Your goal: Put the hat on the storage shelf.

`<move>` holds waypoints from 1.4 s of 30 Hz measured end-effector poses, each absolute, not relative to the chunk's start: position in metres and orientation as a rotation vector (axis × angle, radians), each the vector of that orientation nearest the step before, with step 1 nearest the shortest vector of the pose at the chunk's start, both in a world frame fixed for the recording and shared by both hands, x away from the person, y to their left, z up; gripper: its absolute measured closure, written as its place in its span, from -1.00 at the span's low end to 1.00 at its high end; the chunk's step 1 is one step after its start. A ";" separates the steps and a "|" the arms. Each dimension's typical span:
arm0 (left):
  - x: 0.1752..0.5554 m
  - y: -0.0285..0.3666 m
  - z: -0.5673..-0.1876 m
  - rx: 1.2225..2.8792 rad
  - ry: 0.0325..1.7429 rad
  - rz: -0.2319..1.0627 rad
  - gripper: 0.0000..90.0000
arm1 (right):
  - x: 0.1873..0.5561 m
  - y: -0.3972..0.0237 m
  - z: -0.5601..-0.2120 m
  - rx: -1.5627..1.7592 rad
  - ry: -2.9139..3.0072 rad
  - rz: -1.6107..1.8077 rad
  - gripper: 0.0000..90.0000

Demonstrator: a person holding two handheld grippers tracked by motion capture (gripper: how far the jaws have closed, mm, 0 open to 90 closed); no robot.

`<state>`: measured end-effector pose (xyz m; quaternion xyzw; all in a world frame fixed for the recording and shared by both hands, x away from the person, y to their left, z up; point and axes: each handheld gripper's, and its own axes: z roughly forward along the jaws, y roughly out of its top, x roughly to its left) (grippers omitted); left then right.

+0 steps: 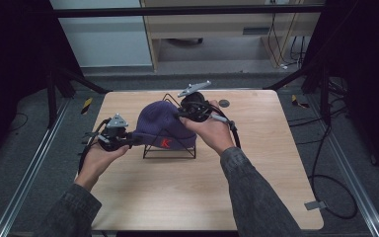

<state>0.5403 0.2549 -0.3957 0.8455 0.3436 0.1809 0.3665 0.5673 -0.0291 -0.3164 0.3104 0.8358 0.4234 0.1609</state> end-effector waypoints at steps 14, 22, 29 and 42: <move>0.541 0.254 -0.413 2.193 0.908 0.433 0.56 | 0.566 -0.024 -0.329 0.898 2.431 1.167 0.64; 0.543 0.259 -0.422 2.184 0.935 0.423 0.53 | 0.564 -0.019 -0.333 0.893 2.452 1.151 0.60; 0.544 0.261 -0.425 2.179 0.948 0.417 0.50 | 0.563 -0.019 -0.334 0.890 2.460 1.153 0.57; 0.543 0.261 -0.428 2.194 0.963 0.425 0.41 | 0.560 -0.021 -0.333 0.881 2.465 1.147 0.55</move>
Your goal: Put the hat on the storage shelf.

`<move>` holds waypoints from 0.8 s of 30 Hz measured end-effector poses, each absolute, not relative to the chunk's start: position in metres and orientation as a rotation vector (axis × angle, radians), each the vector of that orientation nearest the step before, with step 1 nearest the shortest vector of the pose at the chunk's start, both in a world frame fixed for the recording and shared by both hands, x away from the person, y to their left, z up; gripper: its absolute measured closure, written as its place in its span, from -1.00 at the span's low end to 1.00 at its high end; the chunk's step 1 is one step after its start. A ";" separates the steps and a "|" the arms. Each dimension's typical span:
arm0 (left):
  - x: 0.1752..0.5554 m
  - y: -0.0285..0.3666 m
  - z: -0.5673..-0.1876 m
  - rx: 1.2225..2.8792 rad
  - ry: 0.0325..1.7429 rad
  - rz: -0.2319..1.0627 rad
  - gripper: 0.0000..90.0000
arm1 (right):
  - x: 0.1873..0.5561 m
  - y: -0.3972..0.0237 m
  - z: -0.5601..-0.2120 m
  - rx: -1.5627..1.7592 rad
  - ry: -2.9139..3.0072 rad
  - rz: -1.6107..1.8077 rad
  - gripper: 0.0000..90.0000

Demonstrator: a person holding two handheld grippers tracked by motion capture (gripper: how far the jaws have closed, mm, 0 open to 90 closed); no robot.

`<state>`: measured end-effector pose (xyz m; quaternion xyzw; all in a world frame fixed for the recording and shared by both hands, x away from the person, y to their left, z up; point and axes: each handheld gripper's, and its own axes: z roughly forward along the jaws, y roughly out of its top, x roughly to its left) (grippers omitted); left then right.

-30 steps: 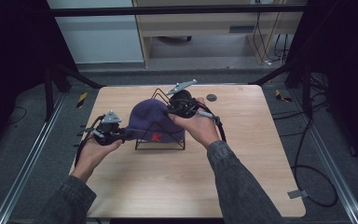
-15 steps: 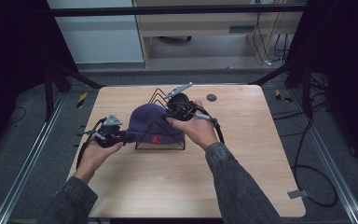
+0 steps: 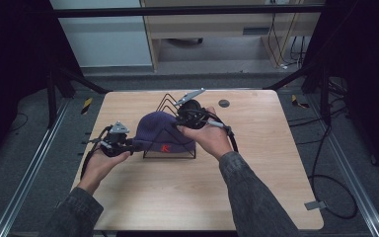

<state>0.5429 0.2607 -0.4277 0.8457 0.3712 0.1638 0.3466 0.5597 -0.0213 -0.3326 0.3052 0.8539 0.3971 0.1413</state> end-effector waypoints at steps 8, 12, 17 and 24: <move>0.543 0.266 -0.432 2.183 0.991 0.427 0.39 | 0.557 -0.025 -0.327 0.887 2.447 1.171 0.54; 0.540 0.270 -0.429 2.166 0.997 0.442 0.36 | 0.556 -0.027 -0.324 0.891 2.433 1.170 0.53; 0.534 0.277 -0.427 2.108 1.040 0.439 0.18 | 0.554 -0.029 -0.322 0.896 2.423 1.167 0.49; 0.518 0.278 -0.430 2.131 1.099 0.544 -0.23 | 0.546 -0.032 -0.316 0.902 2.402 1.154 0.36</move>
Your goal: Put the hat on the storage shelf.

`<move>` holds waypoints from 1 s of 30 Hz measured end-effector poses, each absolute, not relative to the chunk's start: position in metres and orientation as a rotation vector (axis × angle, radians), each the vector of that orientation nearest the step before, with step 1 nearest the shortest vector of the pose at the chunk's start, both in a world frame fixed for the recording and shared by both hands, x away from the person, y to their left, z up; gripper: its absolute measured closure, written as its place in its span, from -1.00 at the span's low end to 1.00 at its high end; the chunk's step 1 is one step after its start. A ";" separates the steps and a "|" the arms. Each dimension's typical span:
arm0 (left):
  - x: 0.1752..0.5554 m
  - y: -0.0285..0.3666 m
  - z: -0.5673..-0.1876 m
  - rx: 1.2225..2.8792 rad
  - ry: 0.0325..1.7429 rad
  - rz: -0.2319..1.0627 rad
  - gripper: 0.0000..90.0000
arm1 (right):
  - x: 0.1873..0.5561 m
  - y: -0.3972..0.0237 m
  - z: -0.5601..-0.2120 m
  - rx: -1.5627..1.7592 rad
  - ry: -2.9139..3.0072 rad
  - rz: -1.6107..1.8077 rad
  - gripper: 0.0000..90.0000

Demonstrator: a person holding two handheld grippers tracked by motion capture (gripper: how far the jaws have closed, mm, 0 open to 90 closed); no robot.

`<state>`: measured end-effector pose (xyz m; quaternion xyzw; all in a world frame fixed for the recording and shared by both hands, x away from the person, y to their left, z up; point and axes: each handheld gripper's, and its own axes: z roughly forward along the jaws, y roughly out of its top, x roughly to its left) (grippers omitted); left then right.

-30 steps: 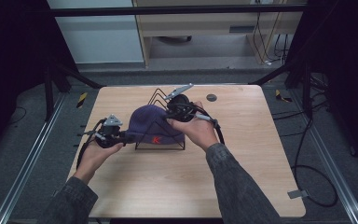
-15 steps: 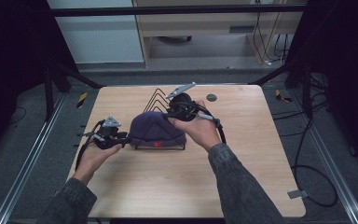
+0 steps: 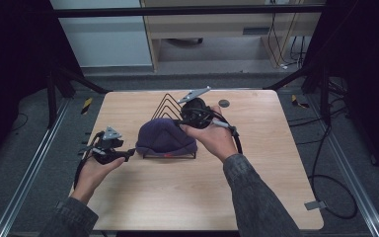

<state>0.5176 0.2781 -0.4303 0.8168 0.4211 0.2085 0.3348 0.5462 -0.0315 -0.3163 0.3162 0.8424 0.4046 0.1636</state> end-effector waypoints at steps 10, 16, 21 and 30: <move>0.497 0.291 -0.443 2.016 1.242 0.511 -0.58 | 0.531 -0.040 -0.311 0.924 2.367 1.151 0.10; 0.494 0.298 -0.455 2.000 1.288 0.508 -0.64 | 0.526 -0.044 -0.304 0.925 2.341 1.180 0.00; 0.494 0.303 -0.459 1.988 1.306 0.540 -0.71 | 0.523 -0.049 -0.298 0.935 2.313 1.201 -0.14; 0.496 0.305 -0.466 2.030 1.301 0.534 -0.83 | 0.515 -0.065 -0.289 0.964 2.259 1.237 -0.49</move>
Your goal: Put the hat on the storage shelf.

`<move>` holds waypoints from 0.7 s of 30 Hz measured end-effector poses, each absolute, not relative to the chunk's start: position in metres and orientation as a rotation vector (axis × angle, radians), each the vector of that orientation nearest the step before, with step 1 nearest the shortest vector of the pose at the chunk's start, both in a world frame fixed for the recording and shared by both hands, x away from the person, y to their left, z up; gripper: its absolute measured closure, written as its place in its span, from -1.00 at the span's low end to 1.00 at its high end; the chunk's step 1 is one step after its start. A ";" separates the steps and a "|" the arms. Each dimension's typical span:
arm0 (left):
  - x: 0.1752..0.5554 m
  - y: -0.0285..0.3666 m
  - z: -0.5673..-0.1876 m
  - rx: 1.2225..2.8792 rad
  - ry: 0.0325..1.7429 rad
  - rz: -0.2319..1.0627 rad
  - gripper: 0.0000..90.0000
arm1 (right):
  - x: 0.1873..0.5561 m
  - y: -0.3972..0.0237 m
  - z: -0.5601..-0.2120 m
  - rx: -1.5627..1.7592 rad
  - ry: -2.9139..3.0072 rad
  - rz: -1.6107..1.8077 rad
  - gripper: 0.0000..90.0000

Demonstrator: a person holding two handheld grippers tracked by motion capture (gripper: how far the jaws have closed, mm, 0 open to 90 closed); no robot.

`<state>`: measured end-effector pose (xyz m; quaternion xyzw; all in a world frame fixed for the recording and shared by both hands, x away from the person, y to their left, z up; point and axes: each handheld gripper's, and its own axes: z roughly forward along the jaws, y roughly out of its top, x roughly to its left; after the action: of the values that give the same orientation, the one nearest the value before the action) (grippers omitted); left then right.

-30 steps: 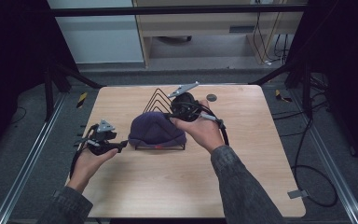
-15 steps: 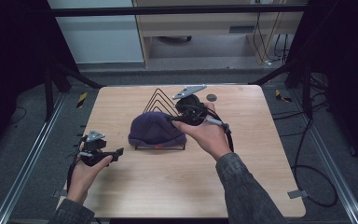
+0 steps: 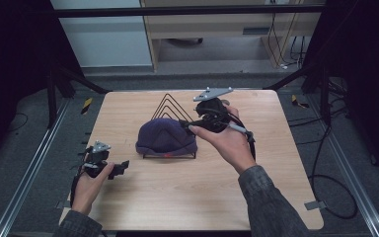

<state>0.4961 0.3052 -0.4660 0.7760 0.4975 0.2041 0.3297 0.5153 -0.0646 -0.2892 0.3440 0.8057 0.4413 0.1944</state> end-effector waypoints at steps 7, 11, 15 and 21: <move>0.496 0.306 -0.467 2.036 1.311 0.537 -0.85 | 0.508 -0.090 -0.283 0.979 2.196 1.256 -0.69; 0.496 0.307 -0.469 2.066 1.315 0.550 -0.85 | 0.507 -0.105 -0.285 1.006 2.176 1.259 -0.74; 0.497 0.307 -0.472 2.076 1.323 0.555 -0.85 | 0.507 -0.123 -0.290 1.045 2.161 1.248 -0.78; 0.498 0.309 -0.476 2.114 1.325 0.562 -0.85 | 0.503 -0.154 -0.305 1.102 2.121 1.254 -0.80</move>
<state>0.4978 0.3085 -0.4757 0.7916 0.4962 0.2106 0.2876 0.5031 -0.1538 -0.3048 0.3983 0.7667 0.4532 0.2193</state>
